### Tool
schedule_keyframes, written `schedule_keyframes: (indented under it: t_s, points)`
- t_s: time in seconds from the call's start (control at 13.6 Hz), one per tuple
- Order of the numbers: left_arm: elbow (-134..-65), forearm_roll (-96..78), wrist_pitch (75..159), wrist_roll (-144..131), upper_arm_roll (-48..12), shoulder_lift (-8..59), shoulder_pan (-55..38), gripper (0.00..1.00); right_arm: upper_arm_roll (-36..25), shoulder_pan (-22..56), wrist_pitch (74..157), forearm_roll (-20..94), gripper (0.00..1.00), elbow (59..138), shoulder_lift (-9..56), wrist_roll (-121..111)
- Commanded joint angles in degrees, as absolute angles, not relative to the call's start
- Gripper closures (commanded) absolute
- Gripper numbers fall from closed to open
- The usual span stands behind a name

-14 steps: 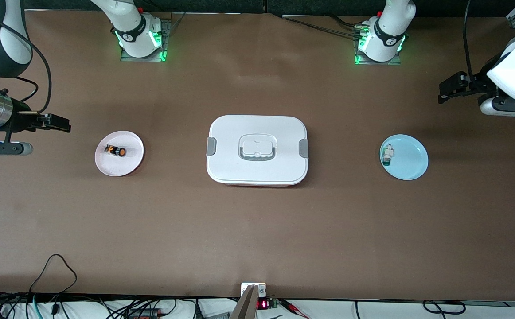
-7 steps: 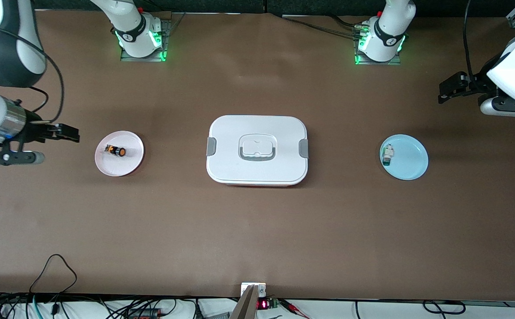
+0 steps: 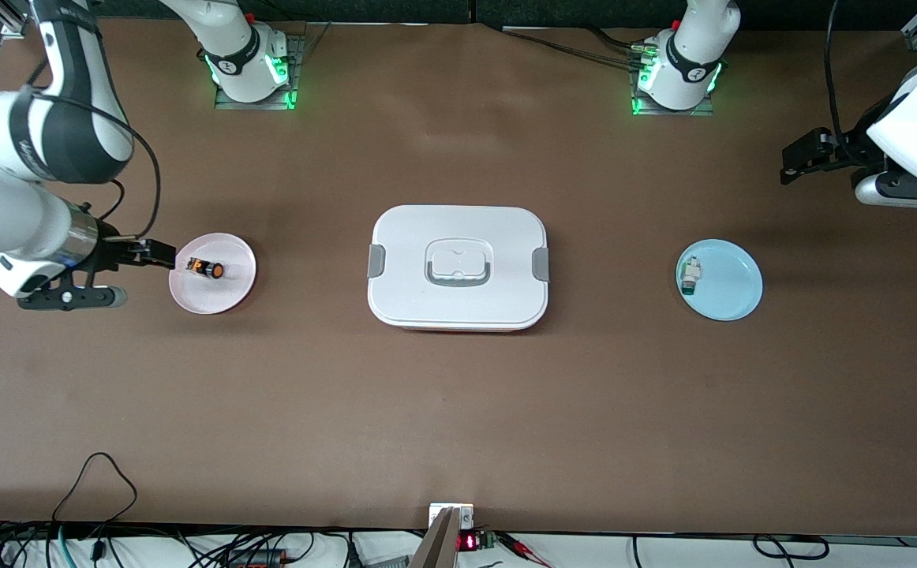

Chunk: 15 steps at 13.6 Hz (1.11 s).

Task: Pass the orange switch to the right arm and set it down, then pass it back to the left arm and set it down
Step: 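Lower the right gripper over the orange switch on the white plate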

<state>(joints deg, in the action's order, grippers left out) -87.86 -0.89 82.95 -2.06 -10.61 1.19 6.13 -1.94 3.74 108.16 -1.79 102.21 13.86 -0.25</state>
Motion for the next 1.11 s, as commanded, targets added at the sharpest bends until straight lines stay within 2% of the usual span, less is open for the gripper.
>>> schedule_keyframes:
  t_s: [0.0,0.22,0.66,1.03]
  points:
    - [-87.9,-0.3,82.7,-1.5,-10.9,1.0,6.6,0.00,-1.8,1.4,114.9,-0.6,0.00,109.7,13.0,0.1]
    - [-87.8,-0.4,82.7,-1.5,-10.9,1.0,6.6,0.00,-1.8,-0.5,122.2,0.5,0.00,114.8,14.8,-0.7]
    - [-87.8,-0.3,82.7,-1.5,-11.0,1.0,6.6,0.00,-1.3,-0.4,127.2,3.4,0.00,115.2,21.8,-0.4]
    - [-87.8,-0.4,82.8,-1.5,-11.0,1.0,6.6,0.00,-0.6,-0.5,129.9,6.3,0.00,116.2,25.1,-0.8]
